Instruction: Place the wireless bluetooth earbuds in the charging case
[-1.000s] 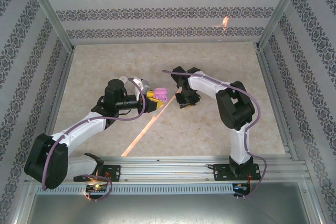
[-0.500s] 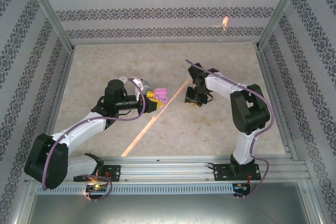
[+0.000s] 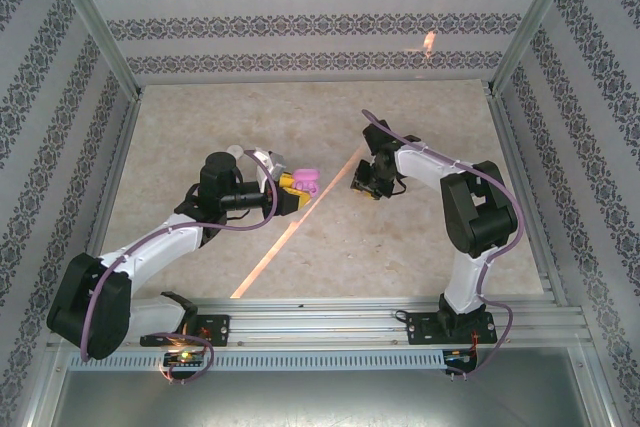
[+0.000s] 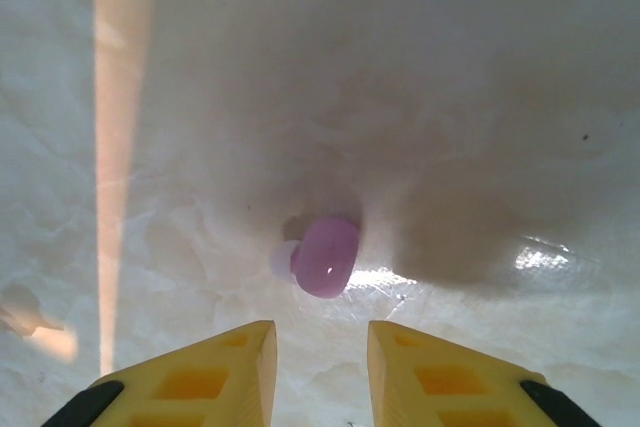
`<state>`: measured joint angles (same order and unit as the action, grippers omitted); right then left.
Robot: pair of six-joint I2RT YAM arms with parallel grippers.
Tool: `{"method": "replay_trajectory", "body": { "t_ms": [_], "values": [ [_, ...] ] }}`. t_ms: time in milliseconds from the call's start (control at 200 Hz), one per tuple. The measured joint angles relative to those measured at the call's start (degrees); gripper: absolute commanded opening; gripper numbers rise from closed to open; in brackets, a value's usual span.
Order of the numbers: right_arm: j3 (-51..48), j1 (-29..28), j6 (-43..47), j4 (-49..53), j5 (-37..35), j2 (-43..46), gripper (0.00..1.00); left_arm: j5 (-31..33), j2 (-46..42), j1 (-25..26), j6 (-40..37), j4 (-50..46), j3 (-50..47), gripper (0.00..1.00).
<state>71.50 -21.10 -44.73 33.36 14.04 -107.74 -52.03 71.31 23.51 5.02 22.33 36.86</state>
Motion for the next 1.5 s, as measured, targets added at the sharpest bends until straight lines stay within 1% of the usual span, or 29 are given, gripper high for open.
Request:
{"method": "replay_trajectory", "body": {
  "t_ms": [395,1029,1504],
  "values": [
    [1.55,0.00,0.09,-0.46,-1.38,-2.95,0.25,0.02,0.11,0.00,-0.04,-0.02,0.00,0.23],
    [7.32,0.00,3.34,1.84,-2.64,-7.74,0.24,0.02,0.35,0.00,-0.07,-0.07,-0.02,0.23],
    [10.51,0.76,4.61,4.66,-3.02,-7.93,0.25,0.02,0.35,0.00,-0.11,-0.09,-0.02,0.23]
  ]
}}
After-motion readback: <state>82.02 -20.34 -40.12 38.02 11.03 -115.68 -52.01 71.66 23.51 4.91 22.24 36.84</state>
